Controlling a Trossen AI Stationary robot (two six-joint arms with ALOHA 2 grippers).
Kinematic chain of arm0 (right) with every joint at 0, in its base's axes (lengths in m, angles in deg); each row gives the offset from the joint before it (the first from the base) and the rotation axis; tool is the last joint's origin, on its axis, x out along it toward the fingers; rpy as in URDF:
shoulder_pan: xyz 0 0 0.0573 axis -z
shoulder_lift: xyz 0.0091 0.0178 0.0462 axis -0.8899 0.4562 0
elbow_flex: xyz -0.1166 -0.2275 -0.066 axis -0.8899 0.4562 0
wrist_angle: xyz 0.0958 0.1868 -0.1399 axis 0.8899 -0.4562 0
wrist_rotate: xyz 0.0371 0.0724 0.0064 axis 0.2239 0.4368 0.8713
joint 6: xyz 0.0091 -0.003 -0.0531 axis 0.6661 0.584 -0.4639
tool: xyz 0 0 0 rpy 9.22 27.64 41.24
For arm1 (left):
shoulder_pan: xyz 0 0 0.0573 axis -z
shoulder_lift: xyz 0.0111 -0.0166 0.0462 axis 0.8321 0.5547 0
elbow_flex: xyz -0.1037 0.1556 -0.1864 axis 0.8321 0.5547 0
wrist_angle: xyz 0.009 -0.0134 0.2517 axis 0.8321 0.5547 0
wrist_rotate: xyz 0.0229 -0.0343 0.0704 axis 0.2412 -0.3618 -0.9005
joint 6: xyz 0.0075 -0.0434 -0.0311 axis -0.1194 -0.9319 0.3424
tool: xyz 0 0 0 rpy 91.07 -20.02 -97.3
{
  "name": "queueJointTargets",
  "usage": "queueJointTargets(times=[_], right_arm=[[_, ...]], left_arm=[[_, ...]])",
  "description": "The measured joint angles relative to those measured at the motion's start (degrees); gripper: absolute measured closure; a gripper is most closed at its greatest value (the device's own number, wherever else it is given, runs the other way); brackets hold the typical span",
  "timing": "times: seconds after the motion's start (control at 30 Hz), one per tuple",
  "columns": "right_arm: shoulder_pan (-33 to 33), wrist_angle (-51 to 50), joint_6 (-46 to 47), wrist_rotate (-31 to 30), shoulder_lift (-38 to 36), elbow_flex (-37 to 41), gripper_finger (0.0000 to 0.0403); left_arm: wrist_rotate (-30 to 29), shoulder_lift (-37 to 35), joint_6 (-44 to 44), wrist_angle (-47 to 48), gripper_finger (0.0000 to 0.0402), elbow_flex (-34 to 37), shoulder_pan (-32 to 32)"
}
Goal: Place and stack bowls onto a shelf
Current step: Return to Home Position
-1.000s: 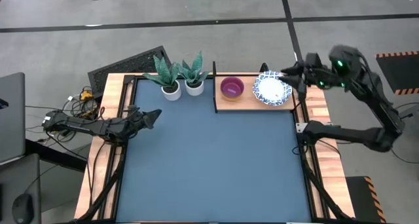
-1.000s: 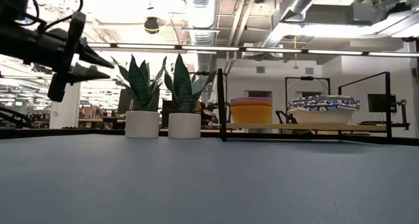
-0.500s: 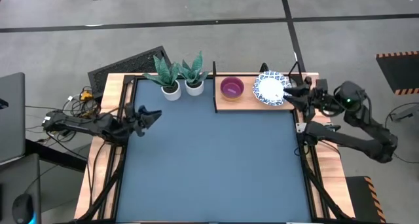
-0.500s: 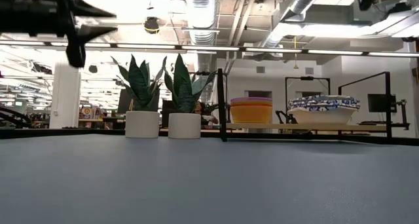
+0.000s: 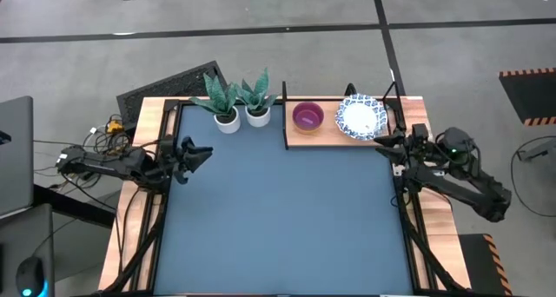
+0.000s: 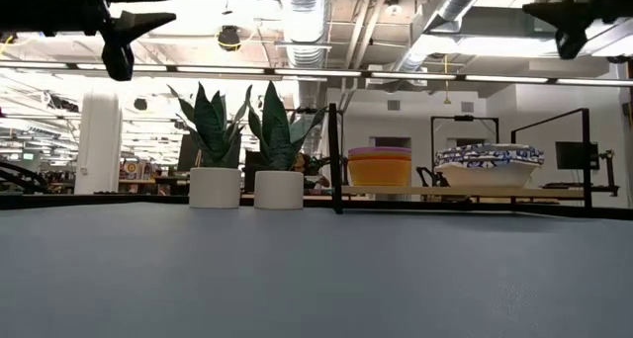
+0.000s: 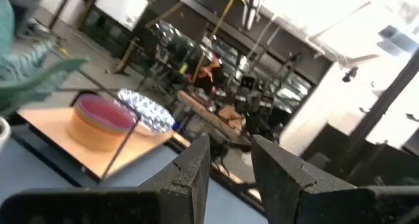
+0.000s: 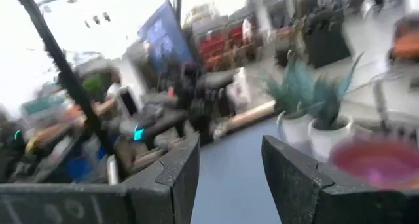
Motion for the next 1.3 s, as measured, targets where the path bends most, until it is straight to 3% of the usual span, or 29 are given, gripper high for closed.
queueJointTargets(times=[0.17,0.4,0.87,1.2,1.3], right_arm=[[-1.34,0.81,-0.62,0.76,0.55,0.98,0.0213],[-4.5,2.14,1.15,0.93,-0.14,4.03,0.0213],[-13.02,19.34,2.2,-2.41,-0.18,17.21,0.0213],[-13.79,14.73,2.65,-2.99,-0.1,17.38,0.0213],[-13.83,14.76,1.21,-2.3,-0.11,17.38,0.0213]], left_arm=[[1.9,0.12,1.05,2.5,0.0304,0.27,1.71],[-3.48,0.37,3.47,5.18,0.0304,0.42,5.58],[-3.66,-0.4,7.56,10.61,0.0304,0.46,9.78],[-4.97,-2.73,9.55,16.56,0.0303,0.48,9.79],[-4.0,-2.27,2.91,17.75,0.0303,0.48,9.79]])
